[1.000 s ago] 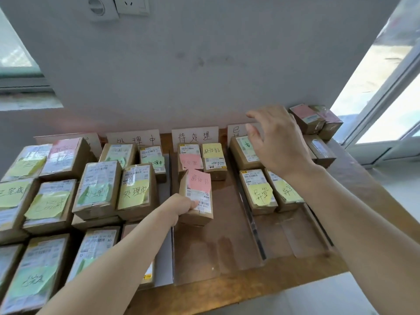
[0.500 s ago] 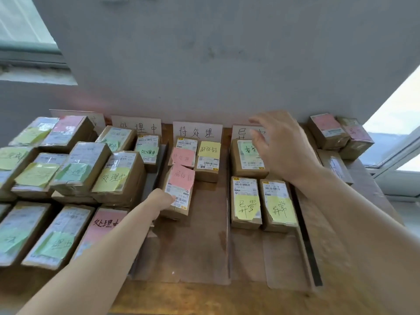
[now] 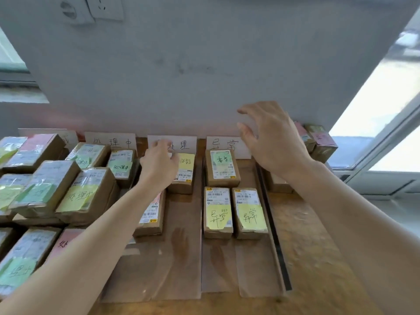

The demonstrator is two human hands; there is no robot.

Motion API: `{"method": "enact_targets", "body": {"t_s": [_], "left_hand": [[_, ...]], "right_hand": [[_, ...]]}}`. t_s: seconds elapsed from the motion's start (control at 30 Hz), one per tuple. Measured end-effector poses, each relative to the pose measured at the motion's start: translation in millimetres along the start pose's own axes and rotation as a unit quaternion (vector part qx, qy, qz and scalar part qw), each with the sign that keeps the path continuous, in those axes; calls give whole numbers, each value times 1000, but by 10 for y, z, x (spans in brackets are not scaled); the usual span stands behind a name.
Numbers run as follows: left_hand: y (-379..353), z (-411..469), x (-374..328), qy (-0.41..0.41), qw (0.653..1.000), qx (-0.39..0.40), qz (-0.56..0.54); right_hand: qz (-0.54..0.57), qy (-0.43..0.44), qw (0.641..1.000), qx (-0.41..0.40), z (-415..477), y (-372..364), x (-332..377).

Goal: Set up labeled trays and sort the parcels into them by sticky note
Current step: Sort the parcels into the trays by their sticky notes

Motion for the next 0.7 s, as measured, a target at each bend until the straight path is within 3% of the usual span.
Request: {"method": "enact_targets", "body": {"t_s": [0.17,0.33,0.5,0.7], "left_hand": [[-57,-88,-1225,-219,970,-44,-95],[-301,-283,-2005,-314,933,-51,-171],[-739,-168,-2472,-318,930,-40,-178],[-1716,52,-2780,-217,963,17,-160]], "right_hand": [[-67,-79,993,-62,-110,488,-507],[-85,-159,976,-118,-330,903,-1153],[-84,-196,970,-115,-415,979,-1853],[-44,-216,975,-40,-270,742,-3025]]}}
Point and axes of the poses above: each hand's wrist, its own z-axis towards the middle knuckle, its own y-axis out of the back of the hand, x = y × z, the point moved 4 cm from there along z, towards the middle knuckle, and after that the axes turned 2 degrees about -y, right-handed, at the moved point
